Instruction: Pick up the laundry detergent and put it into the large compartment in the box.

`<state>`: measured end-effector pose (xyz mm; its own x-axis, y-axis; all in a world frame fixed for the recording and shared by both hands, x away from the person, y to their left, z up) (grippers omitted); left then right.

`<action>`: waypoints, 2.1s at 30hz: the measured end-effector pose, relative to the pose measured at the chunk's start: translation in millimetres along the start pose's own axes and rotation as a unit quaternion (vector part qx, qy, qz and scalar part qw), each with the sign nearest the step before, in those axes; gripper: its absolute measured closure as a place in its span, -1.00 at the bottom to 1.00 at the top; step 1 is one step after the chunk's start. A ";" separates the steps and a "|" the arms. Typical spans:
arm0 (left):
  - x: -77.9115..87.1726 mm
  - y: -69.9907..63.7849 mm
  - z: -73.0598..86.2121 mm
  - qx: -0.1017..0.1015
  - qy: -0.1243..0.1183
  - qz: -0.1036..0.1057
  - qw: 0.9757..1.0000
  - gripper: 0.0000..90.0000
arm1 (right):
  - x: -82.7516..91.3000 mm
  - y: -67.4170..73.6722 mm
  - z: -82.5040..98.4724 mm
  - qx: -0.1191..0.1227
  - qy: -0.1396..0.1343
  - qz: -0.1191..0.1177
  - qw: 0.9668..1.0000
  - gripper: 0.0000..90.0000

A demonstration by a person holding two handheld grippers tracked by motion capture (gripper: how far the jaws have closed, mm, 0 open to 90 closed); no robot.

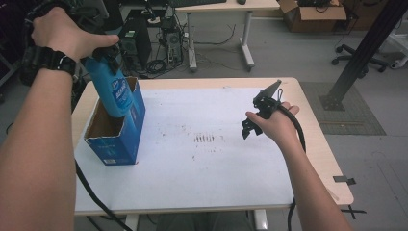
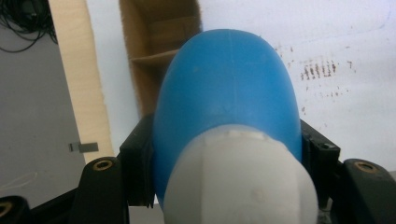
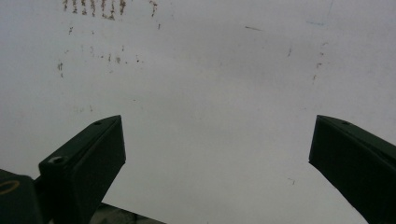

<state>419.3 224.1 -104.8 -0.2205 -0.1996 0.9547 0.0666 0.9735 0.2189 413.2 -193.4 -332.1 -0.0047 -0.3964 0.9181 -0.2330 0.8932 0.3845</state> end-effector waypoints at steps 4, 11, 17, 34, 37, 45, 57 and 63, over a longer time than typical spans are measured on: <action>-2.8 10.9 3.2 0.021 -0.001 -0.004 1.000 -0.17 | -0.6 -0.6 0.2 -0.001 -0.001 -0.005 1.000 -0.91; -16.7 20.0 8.0 0.032 0.007 -0.005 0.999 -0.17 | -2.6 -2.5 0.7 -0.003 0.000 -0.006 1.000 -0.91; -37.3 21.8 10.9 0.038 0.017 -0.010 0.999 -0.17 | -6.6 -4.3 1.8 -0.006 0.005 -0.005 1.000 -0.91; -116.8 18.3 22.8 0.041 0.048 -0.004 0.998 -0.17 | -19.9 -3.4 1.2 -0.002 0.017 0.001 1.000 -0.91; -128.7 17.1 25.9 0.043 0.054 0.001 0.998 -0.17 | -23.1 -2.0 1.2 0.000 0.018 0.001 1.000 -0.91; -152.3 11.3 30.4 0.037 0.068 0.003 0.997 -0.17 | -28.7 -0.7 1.7 0.000 0.022 0.002 1.000 -0.91; -176.1 4.8 33.4 0.033 0.077 0.003 0.996 -0.17 | -32.6 -1.2 2.2 0.001 0.026 0.007 1.000 -0.91; -183.4 3.0 34.3 0.030 0.081 0.001 0.996 -0.17 | -33.2 -2.0 2.7 0.000 0.025 0.008 1.000 -0.91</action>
<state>426.6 267.5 -286.2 -0.0594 -0.2078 0.9764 0.0078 0.9780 0.2086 411.2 -182.6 -363.7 0.0403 -0.3713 0.9276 -0.2327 0.8994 0.3701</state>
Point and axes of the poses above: each handheld gripper's, and its own axes: x roughly backward along the jaws, z roughly out of its underside, y roughly to its left, the point moved 2 cm from there along -x, roughly forward along the jaws, and after that the axes turned 12 degrees about -z, right-handed, at the moved point
